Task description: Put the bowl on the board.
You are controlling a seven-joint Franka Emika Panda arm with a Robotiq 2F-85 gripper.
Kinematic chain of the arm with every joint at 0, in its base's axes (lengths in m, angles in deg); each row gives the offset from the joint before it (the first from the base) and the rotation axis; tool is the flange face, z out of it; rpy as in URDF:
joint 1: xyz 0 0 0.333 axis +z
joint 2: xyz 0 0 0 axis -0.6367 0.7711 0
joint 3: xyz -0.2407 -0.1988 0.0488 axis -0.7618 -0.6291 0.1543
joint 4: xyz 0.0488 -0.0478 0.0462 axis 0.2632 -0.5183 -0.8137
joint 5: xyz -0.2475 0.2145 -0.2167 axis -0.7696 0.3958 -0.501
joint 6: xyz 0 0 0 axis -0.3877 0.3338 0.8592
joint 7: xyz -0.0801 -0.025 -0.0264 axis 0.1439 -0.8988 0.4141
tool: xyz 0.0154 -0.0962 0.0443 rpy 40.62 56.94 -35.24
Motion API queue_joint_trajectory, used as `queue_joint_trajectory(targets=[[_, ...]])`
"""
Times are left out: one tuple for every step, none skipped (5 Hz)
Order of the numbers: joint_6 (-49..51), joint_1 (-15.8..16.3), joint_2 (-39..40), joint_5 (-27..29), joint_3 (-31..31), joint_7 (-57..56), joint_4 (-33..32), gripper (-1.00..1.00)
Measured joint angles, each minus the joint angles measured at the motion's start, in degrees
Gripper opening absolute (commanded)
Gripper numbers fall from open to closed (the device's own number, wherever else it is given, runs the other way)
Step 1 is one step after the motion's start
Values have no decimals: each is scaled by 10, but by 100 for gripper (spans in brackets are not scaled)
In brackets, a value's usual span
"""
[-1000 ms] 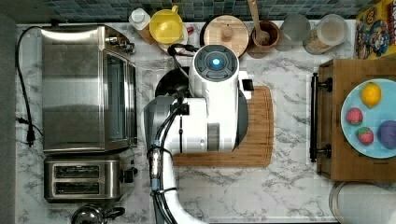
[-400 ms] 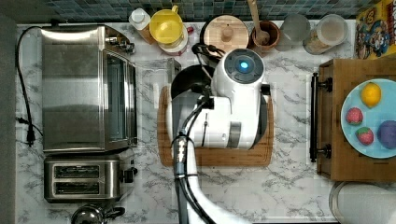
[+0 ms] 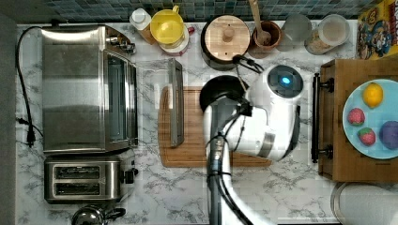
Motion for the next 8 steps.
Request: queue_joint_trajectory(targets=[[-52, -15, -13, 0, -35, 57, -54, -100], [-84, 0, -38, -13, -92, 145, -113, -100], [-110, -8, -74, -18, -108, 193, -173, -100], [-142, -7, -112, -18, -104, 198, -216, -100], [-160, -1, -125, -18, -93, 198, -224, -100], [-176, -21, -119, -18, -52, 230, -224, -100], [-179, -15, -99, -18, -38, 247, -217, -100], [-181, -9, -70, -19, -38, 247, -209, -100]])
